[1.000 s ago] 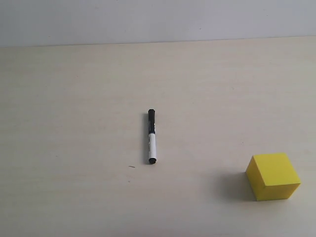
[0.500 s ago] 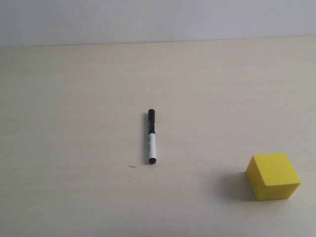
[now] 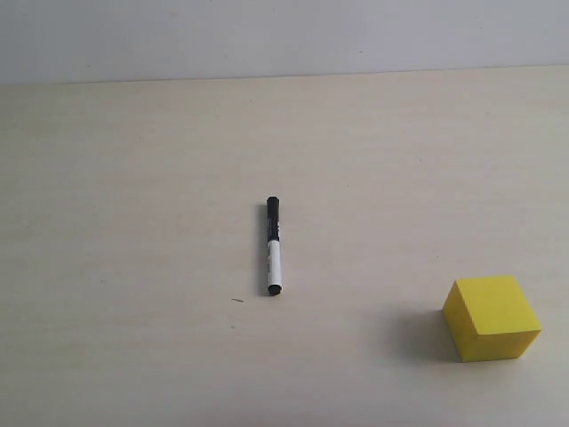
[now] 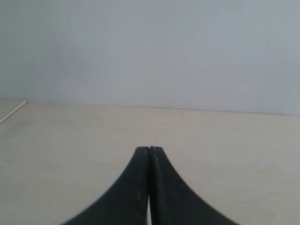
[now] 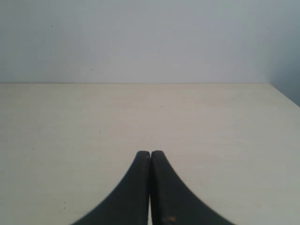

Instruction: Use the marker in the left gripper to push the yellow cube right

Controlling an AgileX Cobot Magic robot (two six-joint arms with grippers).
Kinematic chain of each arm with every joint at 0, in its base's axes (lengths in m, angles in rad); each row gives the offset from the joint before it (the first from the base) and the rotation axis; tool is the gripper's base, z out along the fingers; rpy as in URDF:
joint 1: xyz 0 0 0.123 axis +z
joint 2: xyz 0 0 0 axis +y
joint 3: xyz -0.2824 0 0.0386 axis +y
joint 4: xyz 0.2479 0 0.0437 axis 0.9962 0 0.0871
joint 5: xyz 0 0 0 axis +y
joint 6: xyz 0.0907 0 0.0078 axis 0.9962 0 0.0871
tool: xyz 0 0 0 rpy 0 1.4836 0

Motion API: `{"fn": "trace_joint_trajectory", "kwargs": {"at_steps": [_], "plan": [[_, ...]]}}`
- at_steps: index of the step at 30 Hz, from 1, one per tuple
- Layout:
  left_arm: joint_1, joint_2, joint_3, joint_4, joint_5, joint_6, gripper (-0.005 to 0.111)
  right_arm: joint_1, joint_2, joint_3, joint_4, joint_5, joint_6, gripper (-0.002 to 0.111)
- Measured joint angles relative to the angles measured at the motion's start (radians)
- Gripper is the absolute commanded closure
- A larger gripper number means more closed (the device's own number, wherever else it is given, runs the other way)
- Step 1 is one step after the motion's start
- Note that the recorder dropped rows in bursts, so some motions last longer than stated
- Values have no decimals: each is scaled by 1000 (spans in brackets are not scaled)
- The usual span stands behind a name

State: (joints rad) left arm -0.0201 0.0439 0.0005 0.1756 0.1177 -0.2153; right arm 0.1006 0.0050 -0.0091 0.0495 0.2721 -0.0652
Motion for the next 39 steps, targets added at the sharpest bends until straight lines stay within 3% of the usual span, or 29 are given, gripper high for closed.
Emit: {"fn": "trace_joint_trajectory", "kwargs": {"at_steps": [9, 39], "plan": [[0, -2, 0, 0, 198, 0, 107, 0, 0, 0, 0, 0, 0, 108], [0, -2, 0, 0, 211, 0, 107, 0, 0, 0, 0, 0, 0, 108]]}}
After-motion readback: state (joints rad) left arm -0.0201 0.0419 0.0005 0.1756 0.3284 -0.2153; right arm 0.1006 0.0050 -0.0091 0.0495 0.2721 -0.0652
